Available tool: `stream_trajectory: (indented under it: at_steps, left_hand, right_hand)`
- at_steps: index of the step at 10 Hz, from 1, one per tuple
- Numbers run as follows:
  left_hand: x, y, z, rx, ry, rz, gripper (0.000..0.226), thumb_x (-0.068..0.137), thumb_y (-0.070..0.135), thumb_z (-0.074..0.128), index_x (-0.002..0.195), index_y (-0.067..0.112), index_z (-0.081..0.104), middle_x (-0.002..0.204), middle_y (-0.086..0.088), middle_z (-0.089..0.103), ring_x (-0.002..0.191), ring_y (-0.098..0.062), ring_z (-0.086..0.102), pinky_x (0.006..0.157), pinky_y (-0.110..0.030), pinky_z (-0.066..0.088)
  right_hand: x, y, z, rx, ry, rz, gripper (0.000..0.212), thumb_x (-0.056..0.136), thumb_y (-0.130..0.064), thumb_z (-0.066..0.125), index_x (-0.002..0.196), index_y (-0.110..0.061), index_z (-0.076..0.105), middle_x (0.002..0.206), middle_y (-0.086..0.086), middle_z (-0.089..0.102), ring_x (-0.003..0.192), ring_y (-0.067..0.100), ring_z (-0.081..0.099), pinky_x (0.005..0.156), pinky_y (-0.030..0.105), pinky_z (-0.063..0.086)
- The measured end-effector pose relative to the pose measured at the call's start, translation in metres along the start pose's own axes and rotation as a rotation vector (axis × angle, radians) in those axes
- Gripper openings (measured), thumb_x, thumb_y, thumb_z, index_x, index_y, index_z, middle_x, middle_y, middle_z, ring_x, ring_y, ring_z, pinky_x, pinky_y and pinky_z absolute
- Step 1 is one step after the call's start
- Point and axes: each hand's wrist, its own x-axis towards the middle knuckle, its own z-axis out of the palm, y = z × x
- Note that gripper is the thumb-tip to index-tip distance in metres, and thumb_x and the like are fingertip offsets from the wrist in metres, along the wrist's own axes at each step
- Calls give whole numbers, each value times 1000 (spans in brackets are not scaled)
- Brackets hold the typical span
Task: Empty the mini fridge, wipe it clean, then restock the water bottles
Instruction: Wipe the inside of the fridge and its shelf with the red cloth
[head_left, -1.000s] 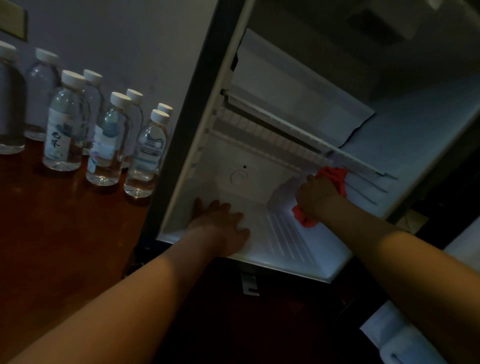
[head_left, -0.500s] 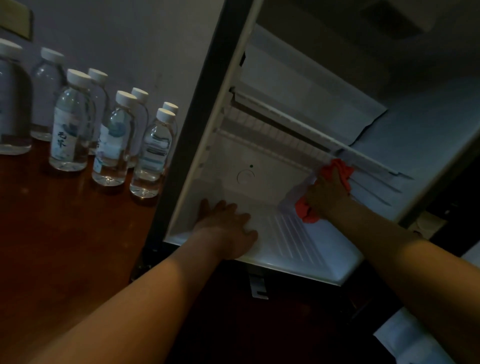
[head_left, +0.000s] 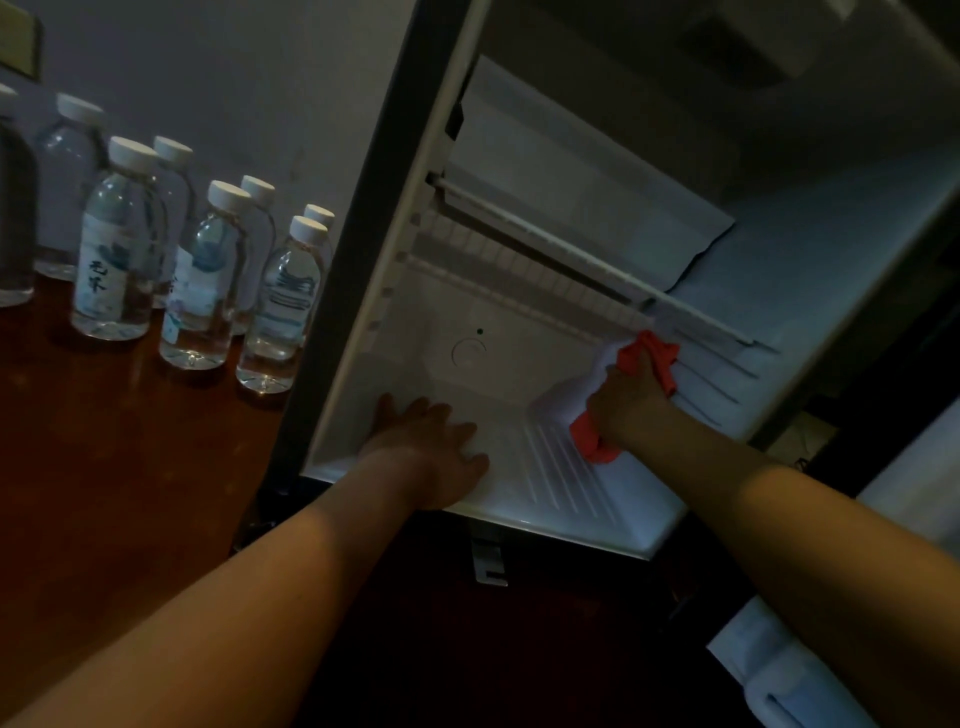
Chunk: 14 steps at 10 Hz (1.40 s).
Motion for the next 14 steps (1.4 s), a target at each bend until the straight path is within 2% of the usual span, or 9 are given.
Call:
stream_trajectory:
  at_steps: [1,3,4,5,7,9,10,12,14]
  left_hand:
    - [1,-1,1,15,-8,-2,65,97,67,16,156,41,11,166,5,7,152,-22,1,119,-58,-4]
    - [1,1,0,5,-10,-4,64,97,67,17,156,41,11,167,5,6,153,-23,0,119,-58,-5]
    - [1,1,0,-9,-11,-6,64,97,67,18,156,41,14,166,4,8,152,-23,1,119,-57,-6]
    - [2,1,1,-1,10,-5,63,98,66,19,155,41,16,166,4,10,152,-22,3,119,-56,-4]
    - [2,-1,1,-9,18,-4,63,98,65,20,156,41,14,166,5,9,152,-22,2,120,-55,-4]
    - [4,0,2,32,-4,-14,65,97,67,15,156,42,8,167,5,2,153,-22,-1,120,-56,-4]
    - [4,1,3,42,-16,-14,66,96,69,14,156,43,7,167,6,1,153,-22,-1,120,-56,-4]
    - [1,2,2,35,-8,-13,65,97,67,16,156,42,8,167,6,1,153,-21,-1,120,-56,-5]
    - [5,0,4,28,2,-13,66,95,69,18,156,42,12,166,5,8,152,-23,2,119,-57,-3]
  right_hand:
    - [1,9,6,-273,38,-102,69,88,-63,55,144,-24,43,152,6,39,145,31,22,119,47,8]
    - [9,8,4,484,-89,12,39,97,-31,58,131,-13,59,120,4,63,117,25,54,111,45,36]
    - [18,0,4,926,-149,60,31,100,0,40,124,15,53,81,10,60,70,21,63,67,39,58]
    - [20,-1,-2,935,-88,26,29,100,-2,40,117,16,55,77,12,60,68,25,66,62,38,58]
    - [12,5,-7,1084,-159,66,31,101,-9,42,120,12,56,87,13,63,79,29,68,65,35,57]
    - [-2,23,-5,439,169,28,86,88,-66,50,150,-9,33,155,11,32,146,32,21,119,46,7]
    - [-8,34,5,476,228,27,61,99,-47,44,146,-8,40,154,12,36,145,33,23,119,46,8]
    - [-8,24,-10,997,-84,94,37,101,-9,42,131,11,51,131,20,58,87,18,62,82,25,53]
    - [0,21,-17,810,-193,-31,29,102,-5,34,103,4,62,88,18,68,67,21,67,59,24,57]
